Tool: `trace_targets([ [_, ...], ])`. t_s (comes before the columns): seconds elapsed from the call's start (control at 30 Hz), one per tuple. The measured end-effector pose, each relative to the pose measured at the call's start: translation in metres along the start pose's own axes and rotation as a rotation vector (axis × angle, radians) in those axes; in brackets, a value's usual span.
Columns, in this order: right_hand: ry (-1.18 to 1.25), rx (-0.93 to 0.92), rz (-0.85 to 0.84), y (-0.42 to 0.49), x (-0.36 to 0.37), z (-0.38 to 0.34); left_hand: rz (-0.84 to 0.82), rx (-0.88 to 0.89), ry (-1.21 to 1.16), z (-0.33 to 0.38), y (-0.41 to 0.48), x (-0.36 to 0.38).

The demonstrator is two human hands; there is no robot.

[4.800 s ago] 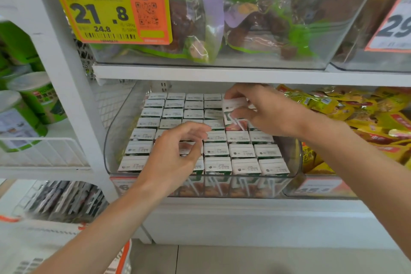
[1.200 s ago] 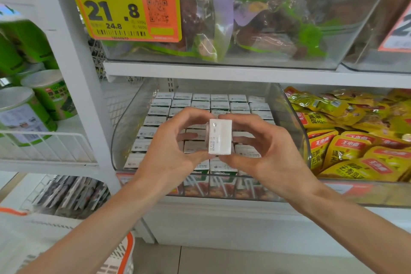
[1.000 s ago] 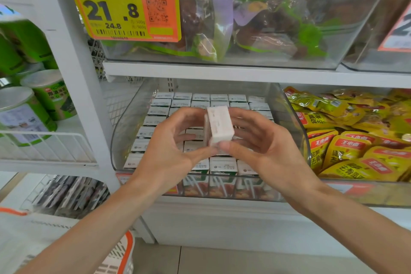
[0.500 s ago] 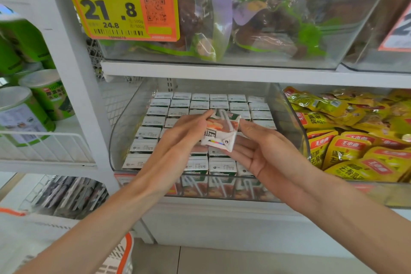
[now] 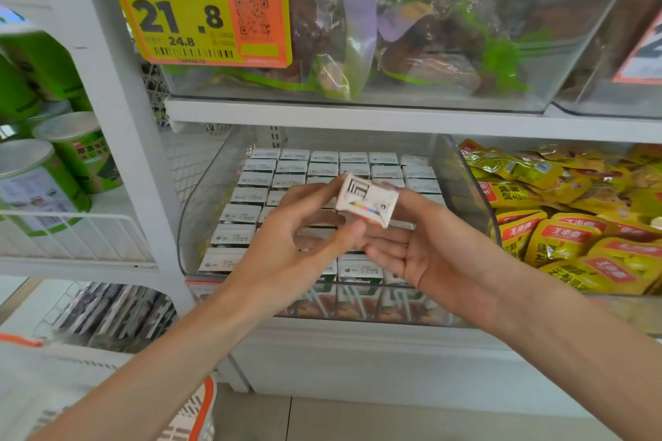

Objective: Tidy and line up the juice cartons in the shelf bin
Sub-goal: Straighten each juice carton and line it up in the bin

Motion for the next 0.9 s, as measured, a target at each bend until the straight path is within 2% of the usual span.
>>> trace_targets([
  [0.07,-0.053,-0.100,-0.008,0.002,-0.003,-0.006,-0.036,0.007,0.031,0.000,-0.001,0.001],
  [0.13,-0.223,-0.272,-0.004,0.001,-0.006,-0.013,-0.051,0.011,0.046,0.001,-0.002,0.002],
  [0.23,-0.453,-0.474,0.055,-0.003,-0.009,-0.019,0.021,0.026,0.071,0.002,0.001,0.000],
  [0.43,-0.634,-0.735,-0.011,-0.005,-0.001,-0.025,0.161,0.025,0.068,-0.003,0.004,-0.008],
  [0.57,-0.766,-0.822,-0.048,-0.007,0.002,-0.030,0.203,0.025,0.034,-0.004,0.007,-0.008],
  [0.67,-0.866,-0.909,-0.003,-0.004,-0.001,-0.040,0.148,0.020,0.053,-0.005,0.006,-0.001],
  [0.77,-0.915,-0.945,0.126,0.004,-0.014,-0.059,0.093,0.034,0.249,-0.009,0.004,0.003],
  [0.9,-1.119,-1.016,0.256,0.014,-0.019,-0.079,0.048,0.098,0.490,-0.012,0.001,0.006],
])
Point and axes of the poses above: each hand's wrist, its own y-axis towards the middle knuckle, its own x-axis out of the palm, z = x × y, the point moved 5 cm from there along y, towards the middle knuckle, and after that the axes turned 11 degrees about z, right-handed, at the moved point
